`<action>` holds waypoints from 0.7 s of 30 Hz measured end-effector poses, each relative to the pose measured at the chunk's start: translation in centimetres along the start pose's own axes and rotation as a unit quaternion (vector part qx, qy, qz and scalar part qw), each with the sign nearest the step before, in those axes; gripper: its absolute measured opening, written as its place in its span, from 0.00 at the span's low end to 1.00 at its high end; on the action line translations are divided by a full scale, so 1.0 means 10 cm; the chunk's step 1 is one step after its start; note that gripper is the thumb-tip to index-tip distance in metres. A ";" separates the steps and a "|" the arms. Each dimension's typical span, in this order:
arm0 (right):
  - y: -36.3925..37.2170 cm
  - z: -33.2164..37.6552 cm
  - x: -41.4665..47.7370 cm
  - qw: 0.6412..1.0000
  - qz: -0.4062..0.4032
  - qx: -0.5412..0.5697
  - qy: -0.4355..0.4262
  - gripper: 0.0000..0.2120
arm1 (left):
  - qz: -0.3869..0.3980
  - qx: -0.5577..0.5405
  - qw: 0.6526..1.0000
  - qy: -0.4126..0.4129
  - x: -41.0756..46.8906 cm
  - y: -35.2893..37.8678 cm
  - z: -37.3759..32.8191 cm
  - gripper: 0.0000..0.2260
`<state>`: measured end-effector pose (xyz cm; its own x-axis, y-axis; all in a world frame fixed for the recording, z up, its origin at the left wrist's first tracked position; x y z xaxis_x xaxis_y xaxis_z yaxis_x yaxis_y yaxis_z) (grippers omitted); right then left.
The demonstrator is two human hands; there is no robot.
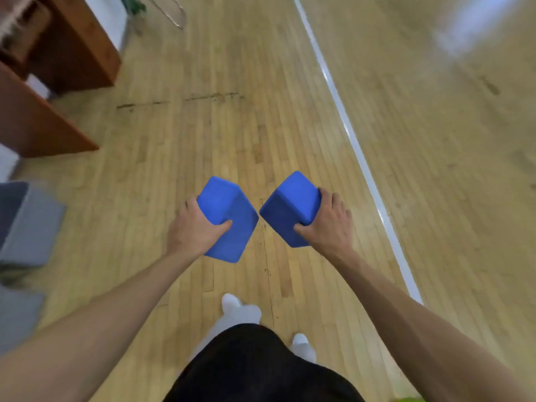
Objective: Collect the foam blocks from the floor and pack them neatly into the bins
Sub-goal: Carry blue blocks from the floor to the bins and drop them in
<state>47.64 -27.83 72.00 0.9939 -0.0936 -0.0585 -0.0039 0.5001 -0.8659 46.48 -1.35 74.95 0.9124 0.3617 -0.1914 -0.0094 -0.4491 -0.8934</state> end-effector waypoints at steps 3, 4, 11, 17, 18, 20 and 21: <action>0.09 0.71 0.07 0.995 0.030 -0.004 -0.092 0.41 | -0.062 -0.048 0.994 -0.072 -0.16 -0.43 0.56 0.39; 0.15 0.95 0.07 0.992 0.041 -0.003 -0.116 0.41 | -0.080 -0.062 0.990 -0.095 -0.21 -0.55 0.77 0.39; 0.97 2.62 -0.16 0.957 0.107 -0.054 -0.264 0.41 | -0.150 -0.130 0.949 -0.245 -0.44 -1.12 2.35 0.38; 1.98 4.33 -0.56 0.909 0.152 -0.105 -0.374 0.42 | -0.203 -0.118 0.927 -0.294 -0.35 -1.85 3.95 0.38; 2.12 4.60 -0.63 0.902 0.157 -0.106 -0.388 0.42 | -0.213 -0.114 0.921 -0.306 -0.35 -1.99 4.19 0.38; 2.35 5.10 -0.75 0.893 0.158 -0.101 -0.409 0.41 | -0.235 -0.103 0.912 -0.321 -0.34 -2.26 4.61 0.38; 2.44 5.32 -0.80 0.891 0.155 -0.096 -0.415 0.41 | -0.244 -0.099 0.909 -0.324 -0.32 -2.37 4.80 0.37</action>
<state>45.43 30.95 77.76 0.6802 0.7330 0.0084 -0.2321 0.2262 -0.9460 24.15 47.37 77.20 0.3553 0.9335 -0.0487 0.4645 -0.2215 -0.8574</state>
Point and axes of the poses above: each hand's wrist, its own x-axis towards the middle knuckle, its own y-axis out of the palm, z = x × y, the point moved 3 cm from there along x, towards the middle knuckle
